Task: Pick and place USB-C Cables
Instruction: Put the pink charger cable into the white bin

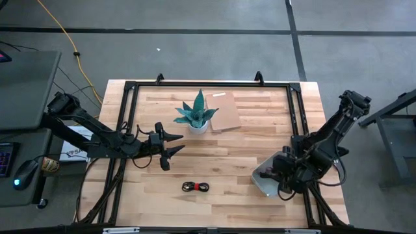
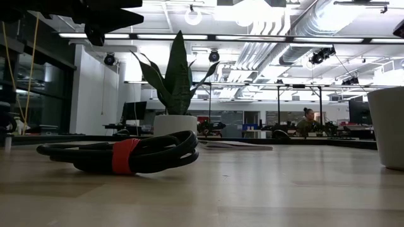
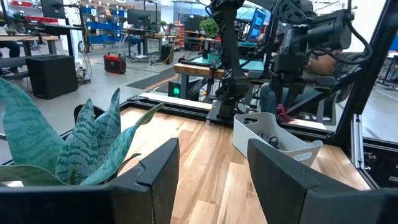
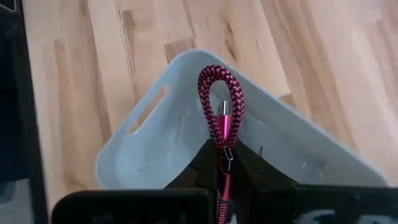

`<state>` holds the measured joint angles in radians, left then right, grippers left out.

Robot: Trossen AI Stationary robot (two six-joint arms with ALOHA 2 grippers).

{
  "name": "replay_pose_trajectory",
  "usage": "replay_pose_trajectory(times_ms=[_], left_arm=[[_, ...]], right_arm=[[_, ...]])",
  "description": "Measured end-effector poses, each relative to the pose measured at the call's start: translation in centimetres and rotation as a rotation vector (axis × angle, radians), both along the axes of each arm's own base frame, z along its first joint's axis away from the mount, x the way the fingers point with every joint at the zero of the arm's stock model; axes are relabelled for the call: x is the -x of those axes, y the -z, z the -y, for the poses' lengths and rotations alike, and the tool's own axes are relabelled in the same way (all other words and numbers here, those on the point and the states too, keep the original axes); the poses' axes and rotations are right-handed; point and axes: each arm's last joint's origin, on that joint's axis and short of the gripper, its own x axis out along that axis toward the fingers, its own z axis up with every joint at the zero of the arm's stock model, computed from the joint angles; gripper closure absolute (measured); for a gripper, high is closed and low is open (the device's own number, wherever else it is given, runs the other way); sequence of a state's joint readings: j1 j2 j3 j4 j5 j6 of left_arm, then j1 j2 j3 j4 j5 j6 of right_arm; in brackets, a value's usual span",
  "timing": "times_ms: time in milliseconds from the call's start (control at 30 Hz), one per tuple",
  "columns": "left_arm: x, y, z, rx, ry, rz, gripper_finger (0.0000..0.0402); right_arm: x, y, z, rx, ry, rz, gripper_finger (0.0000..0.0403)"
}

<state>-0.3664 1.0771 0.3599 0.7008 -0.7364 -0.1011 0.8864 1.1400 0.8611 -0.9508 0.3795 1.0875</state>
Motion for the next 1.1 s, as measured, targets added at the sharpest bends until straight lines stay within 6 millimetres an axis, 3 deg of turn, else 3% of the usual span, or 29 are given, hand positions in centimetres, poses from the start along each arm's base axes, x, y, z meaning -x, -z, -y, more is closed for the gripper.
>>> replay_pose_trajectory(times_ms=[267,900,1100], left_arm=[[0.0,0.0,0.0,0.000,0.000,0.000,0.0231],[0.0,0.0,0.0,0.000,0.000,0.000,0.0231],[0.0,0.0,0.0,0.000,0.000,0.000,0.0231]], right_arm=[[0.4,2.5,0.2,0.063,-0.148,-0.044,0.0400],[1.1,8.2,1.0,-0.004,-0.162,-0.051,0.0400],[1.2,8.7,1.1,-0.018,-0.164,-0.045,0.0400]])
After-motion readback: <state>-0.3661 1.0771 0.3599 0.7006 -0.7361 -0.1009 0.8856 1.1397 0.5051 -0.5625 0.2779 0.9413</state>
